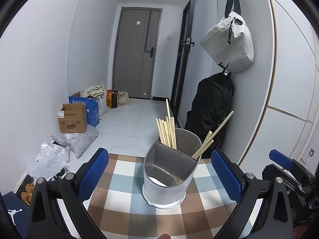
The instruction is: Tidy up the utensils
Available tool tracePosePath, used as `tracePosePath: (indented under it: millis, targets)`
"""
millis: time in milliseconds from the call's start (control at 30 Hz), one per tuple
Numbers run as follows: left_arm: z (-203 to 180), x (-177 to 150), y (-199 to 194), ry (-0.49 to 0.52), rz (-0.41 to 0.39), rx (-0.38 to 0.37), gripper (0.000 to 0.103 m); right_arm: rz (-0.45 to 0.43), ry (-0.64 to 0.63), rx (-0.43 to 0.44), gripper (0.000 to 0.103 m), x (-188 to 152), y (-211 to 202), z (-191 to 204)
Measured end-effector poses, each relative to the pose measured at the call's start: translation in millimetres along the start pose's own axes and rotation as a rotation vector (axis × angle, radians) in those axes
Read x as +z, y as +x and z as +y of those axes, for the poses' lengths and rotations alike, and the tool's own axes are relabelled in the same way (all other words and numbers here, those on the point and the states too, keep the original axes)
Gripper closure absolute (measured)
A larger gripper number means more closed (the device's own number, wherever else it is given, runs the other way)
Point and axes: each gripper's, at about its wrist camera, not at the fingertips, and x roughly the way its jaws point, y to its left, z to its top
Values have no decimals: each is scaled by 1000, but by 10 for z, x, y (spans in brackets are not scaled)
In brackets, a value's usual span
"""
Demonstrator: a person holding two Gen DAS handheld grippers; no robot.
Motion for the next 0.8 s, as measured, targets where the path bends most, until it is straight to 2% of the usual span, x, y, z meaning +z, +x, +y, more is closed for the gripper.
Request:
tracePosePath:
  millis: [800]
  targets:
    - [-24,-3,-26,0,-5,-5,3,7,14,-6,0,-4,-13,-41]
